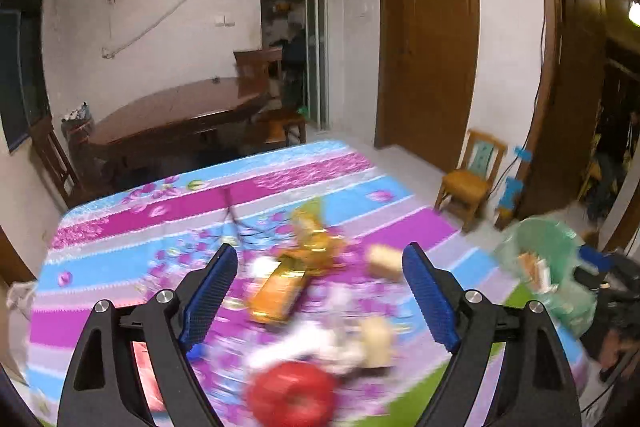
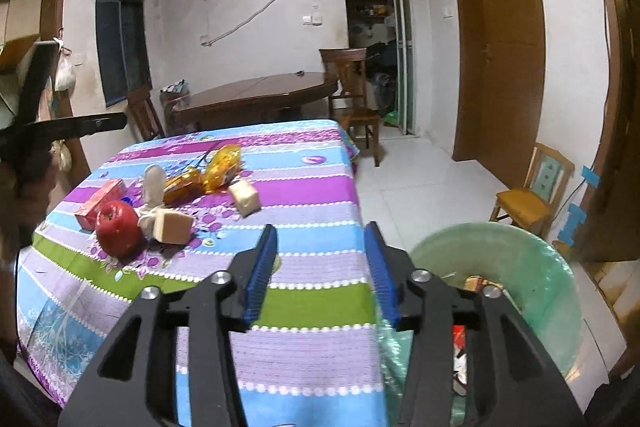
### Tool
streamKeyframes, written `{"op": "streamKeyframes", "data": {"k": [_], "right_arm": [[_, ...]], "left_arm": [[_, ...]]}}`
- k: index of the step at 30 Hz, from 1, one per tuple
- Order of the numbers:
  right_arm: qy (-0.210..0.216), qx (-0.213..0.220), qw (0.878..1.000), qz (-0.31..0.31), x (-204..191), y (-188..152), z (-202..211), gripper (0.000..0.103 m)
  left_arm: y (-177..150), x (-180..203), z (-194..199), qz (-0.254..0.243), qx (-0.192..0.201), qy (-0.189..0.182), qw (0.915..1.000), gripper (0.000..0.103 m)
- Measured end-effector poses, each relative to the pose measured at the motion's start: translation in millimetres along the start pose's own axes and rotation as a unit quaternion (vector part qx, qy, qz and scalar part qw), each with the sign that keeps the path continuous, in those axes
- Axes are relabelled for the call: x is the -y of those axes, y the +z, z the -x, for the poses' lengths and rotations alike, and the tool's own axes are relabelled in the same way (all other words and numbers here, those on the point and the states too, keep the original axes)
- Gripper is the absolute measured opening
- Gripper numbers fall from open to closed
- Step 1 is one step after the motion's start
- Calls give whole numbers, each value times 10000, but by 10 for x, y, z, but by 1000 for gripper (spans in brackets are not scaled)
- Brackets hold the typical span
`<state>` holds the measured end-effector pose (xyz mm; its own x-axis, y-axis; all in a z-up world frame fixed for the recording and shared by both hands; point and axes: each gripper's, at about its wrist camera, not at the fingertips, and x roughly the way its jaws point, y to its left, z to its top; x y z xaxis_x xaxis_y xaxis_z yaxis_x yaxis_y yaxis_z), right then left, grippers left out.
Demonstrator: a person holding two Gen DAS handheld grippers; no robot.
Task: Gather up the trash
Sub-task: 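Return both open tools to the trash on the table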
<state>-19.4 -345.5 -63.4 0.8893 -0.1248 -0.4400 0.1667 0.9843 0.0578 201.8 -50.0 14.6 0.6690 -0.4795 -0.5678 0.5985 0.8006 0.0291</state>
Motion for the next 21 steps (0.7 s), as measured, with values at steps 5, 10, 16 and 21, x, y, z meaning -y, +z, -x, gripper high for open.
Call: {"op": "streamKeyframes", "data": {"k": [5, 10, 16, 21], "right_arm": [[42, -119, 9999, 8, -50, -18, -62, 55], [48, -284, 9996, 13, -81, -36, -166, 59], [69, -450, 9989, -74, -90, -68, -311, 60], [119, -499, 9986, -113, -93, -78, -363, 60]], "left_arm": [[2, -413, -578, -397, -886, -390, 9945, 73], [-177, -368, -965, -1053, -1284, -645, 9840, 71], [-271, -352, -1272, -1089, -1507, -684, 9802, 74], [-359, -374, -1622, -1068, -1924, -647, 9733, 73]]}}
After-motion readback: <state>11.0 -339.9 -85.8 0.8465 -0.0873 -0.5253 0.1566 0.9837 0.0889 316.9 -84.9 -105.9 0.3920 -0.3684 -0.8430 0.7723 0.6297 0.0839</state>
